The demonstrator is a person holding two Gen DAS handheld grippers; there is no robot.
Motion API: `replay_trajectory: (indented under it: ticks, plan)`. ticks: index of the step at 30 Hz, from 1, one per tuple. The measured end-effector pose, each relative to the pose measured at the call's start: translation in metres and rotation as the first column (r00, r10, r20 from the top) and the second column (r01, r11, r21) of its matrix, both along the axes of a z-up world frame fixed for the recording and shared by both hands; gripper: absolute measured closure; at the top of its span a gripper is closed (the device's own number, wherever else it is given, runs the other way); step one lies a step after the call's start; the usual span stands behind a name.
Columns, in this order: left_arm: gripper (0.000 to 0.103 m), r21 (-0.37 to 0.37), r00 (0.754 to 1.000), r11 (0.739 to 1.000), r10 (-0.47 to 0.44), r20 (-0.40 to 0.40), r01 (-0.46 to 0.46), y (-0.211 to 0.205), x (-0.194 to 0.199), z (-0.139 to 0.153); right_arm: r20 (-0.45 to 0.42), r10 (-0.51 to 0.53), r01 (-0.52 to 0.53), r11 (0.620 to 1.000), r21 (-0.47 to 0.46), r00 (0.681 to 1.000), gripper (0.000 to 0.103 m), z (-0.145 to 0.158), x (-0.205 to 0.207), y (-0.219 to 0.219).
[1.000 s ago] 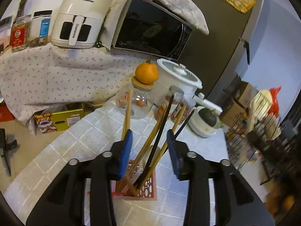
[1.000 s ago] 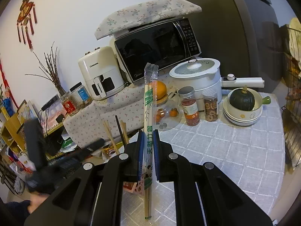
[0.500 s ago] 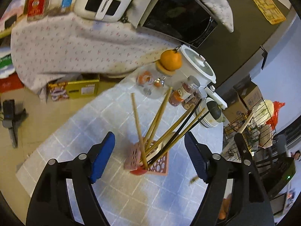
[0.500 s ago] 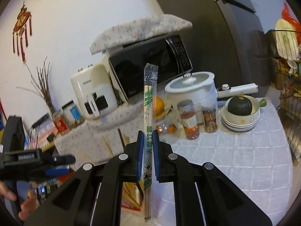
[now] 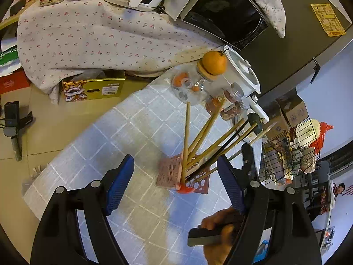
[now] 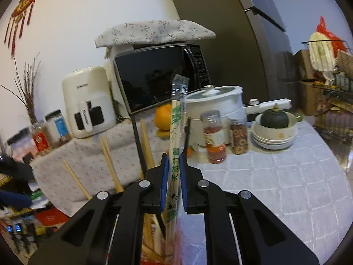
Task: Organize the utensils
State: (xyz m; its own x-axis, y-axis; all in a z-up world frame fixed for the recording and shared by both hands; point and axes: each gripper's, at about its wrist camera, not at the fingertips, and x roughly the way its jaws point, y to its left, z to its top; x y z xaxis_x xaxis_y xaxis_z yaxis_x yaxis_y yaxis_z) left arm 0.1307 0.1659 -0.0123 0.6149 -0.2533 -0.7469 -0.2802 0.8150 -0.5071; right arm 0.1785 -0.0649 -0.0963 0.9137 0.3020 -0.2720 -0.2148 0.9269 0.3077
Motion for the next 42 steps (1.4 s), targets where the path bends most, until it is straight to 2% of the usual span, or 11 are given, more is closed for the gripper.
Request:
replay_trajectory:
  ticks: [7,11,13,17,19,22,24,28,31,34,42]
  plan:
    - [0.029,0.012,1.0,1.0,-0.009,-0.004,0.009,-0.005,0.001,-0.001,-0.02,0.051,-0.052,0.998,-0.021,0.998,0.09,-0.006,-0.01,0.001]
    - [0.029,0.023,1.0,1.0,-0.019,0.004,0.019,-0.011,0.001,0.002,-0.083,0.106,-0.108,0.994,-0.029,0.991,0.09,-0.006,-0.011,-0.001]
    - [0.029,0.047,0.999,0.998,-0.031,0.012,0.03,-0.017,0.0,0.003,-0.114,0.121,-0.12,0.993,0.012,0.986,0.089,0.001,-0.013,-0.011]
    - [0.029,0.072,0.998,0.996,-0.054,0.011,0.053,-0.026,-0.004,0.005,-0.181,0.146,-0.133,0.988,0.083,0.973,0.076,0.02,-0.02,-0.037]
    - [0.029,0.1,0.998,0.993,-0.068,0.016,0.066,-0.032,-0.007,0.007,-0.259,0.176,-0.159,0.984,0.083,0.95,0.062,0.026,-0.024,-0.044]
    - [0.028,0.134,0.996,0.988,-0.086,0.018,0.083,-0.041,-0.015,0.01,-0.363,0.217,-0.214,0.976,0.049,0.906,0.053,0.035,-0.043,-0.051]
    - [0.021,0.163,0.994,0.981,-0.107,0.019,0.102,-0.052,-0.024,0.013,-0.405,0.242,-0.252,0.967,0.029,0.882,0.04,0.039,-0.062,-0.056]
    - [0.011,0.314,0.985,0.935,-0.175,-0.005,0.167,-0.083,-0.059,0.015,-0.464,0.289,-0.324,0.946,0.004,0.838,0.031,0.05,-0.112,-0.07]
    - [0.007,0.391,0.984,0.904,-0.177,-0.029,0.175,-0.095,-0.093,0.01,-0.462,0.292,-0.331,0.944,-0.004,0.838,0.024,0.06,-0.151,-0.085]
    - [0.007,0.416,0.985,0.893,-0.171,-0.041,0.172,-0.105,-0.132,0.008,-0.444,0.277,-0.322,0.946,-0.029,0.852,0.019,0.071,-0.187,-0.094]
    - [0.007,0.507,0.984,0.855,-0.167,0.059,0.115,-0.139,-0.203,0.043,-0.345,0.232,-0.277,0.957,-0.086,0.91,0.007,0.11,-0.244,-0.112]
